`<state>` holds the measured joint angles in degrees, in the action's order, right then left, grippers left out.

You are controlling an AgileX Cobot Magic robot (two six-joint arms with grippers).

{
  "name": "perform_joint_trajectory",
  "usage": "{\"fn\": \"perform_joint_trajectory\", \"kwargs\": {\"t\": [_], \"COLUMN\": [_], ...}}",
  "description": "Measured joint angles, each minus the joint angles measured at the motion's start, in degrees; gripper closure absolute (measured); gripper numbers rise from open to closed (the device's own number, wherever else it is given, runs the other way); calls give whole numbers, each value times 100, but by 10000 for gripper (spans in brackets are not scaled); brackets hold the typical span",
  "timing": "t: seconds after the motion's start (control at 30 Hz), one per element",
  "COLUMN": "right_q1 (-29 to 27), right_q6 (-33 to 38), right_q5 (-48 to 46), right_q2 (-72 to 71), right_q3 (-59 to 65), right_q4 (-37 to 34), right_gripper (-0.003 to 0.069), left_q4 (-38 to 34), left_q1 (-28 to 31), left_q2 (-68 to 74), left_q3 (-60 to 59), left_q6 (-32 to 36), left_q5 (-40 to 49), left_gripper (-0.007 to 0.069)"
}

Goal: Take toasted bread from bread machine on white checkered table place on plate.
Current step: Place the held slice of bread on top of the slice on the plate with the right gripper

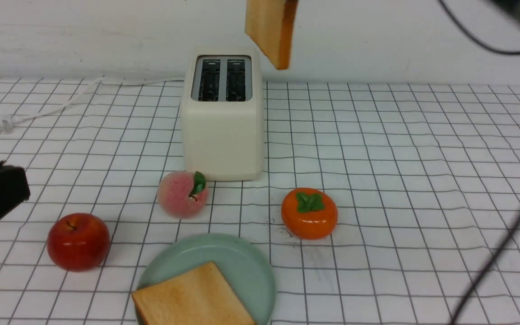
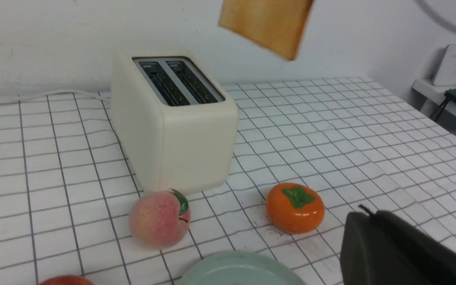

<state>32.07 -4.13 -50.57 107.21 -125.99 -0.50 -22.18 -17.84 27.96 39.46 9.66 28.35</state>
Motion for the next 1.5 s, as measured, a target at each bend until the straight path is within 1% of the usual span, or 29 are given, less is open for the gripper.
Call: {"fn": "perform_joint_trajectory", "kwargs": {"t": [0.07, 0.13, 0.17, 0.23, 0.27, 0.37, 0.4, 0.43, 0.47, 0.5, 0.53, 0.57, 0.6, 0.67, 0.73, 0.77, 0.8, 0.83, 0.87, 0.97, 1.07, 1.17, 1.27, 1.3, 1.33, 1.37, 1.4, 1.47, 1.5], "right_q1": [7, -24, -39, -105, -113, -125, -125, -125, -125, -125, -125, -125, -125, -125, -125, -125, -125, -125, -125, -125, -125, -125, -125, -125, -125, -125, -125, -142, -149], "right_q6": [413, 833, 874, 1006, 1022, 1098, 1286, 1424, 1424, 1665, 1836, 1874, 2299, 2806, 3481, 4000, 4261, 4379, 4754, 5044, 5117, 5131, 5143, 5143, 5143, 5143, 5143, 5143, 5143], "right_q5": [-620, -1784, -1837, -2114, -2114, -2141, -2126, -2040, -2010, -1689, -1447, -1398, -974, -659, -387, -239, -180, -168, -118, -78, 28, 67, 196, 261, 421, 442, 594, 721, 721], "right_q2": [-243, -632, -689, -1103, -1139, -1658, -1939, -2054, -2074, -2156, -2162, -2162, -2088, -1954, -1714, -1546, -1427, -1366, -1121, -681, -297, -33, 149, 199, 260, 260, 279, 279, 279], "right_q3": [-6, 12, 30, 392, 442, 1348, 2091, 2533, 2621, 3318, 3727, 3727, 4473, 4904, 5360, 5539, 5621, 5651, 5715, 5729, 5729, 5729, 5729, 5729, 5729, 5729, 5731, 5731, 5731], "right_q4": [-235, -529, -573, -879, -944, -1426, -2018, -2373, -2373, -2964, -3341, -3416, -4123, -4828, -5784, -6337, -6682, -6838, -7394, -8088, -8330, -8355, -8350, -8330, -8281, -8271, -8177, -8024, -7996], "right_gripper": [531, 531, 531, 531, 531, 531, 531, 531, 531, 531, 531, 531, 531, 531, 531, 531, 531, 531, 531, 531, 533, 533, 507, 490, 441, 433, 366, 280, 280], "left_q4": [0, 10, 10, 10, 10, 29, 48, 48, 48, 58, 60, 65, 71, 71, 71, 71, 71, 71, 71, 71, 71, 71, 71, 76, 76, 76, 76, 76, 76], "left_q1": [0, 0, 0, 0, 0, 0, 0, 0, 0, 0, 0, 0, 0, 0, 0, 0, 0, 0, 0, 0, 0, 0, 0, 0, 0, 0, 0, 0, 0], "left_q2": [0, 0, 0, 0, 0, 0, 0, 0, 0, 0, -23, -27, -69, -103, -110, -115, -115, -115, -115, -115, -115, -115, -115, -115, -115, -115, -115, -115, -115], "left_q3": [0, 0, 0, 0, 0, 0, 0, 0, 0, 0, 0, 0, 0, 0, 0, 0, 0, 0, 0, 0, 0, 0, 0, 0, 0, 0, 0, 0, 0], "left_q6": [0, 0, 0, 0, 0, 0, 0, 0, 0, 0, 0, 0, 0, 0, 0, 0, 0, 0, 0, 0, 0, 0, 0, 0, 0, 0, 0, 0, 0], "left_q5": [80, 430, 430, 929, 964, 1311, 1367, 1362, 1362, 1339, 1318, 1318, 1282, 1234, 1228, 1228, 1221, 1221, 1221, 1214, 1209, 1209, 1209, 1209, 1209, 1209, 1209, 1209, 1209], "left_gripper": [638, 638, 638, 638, 638, 638, 638, 638, 638, 638, 638, 638, 638, 638, 638, 638, 638, 638, 638, 638, 638, 638, 638, 638, 638, 638, 638, 638, 638]}}
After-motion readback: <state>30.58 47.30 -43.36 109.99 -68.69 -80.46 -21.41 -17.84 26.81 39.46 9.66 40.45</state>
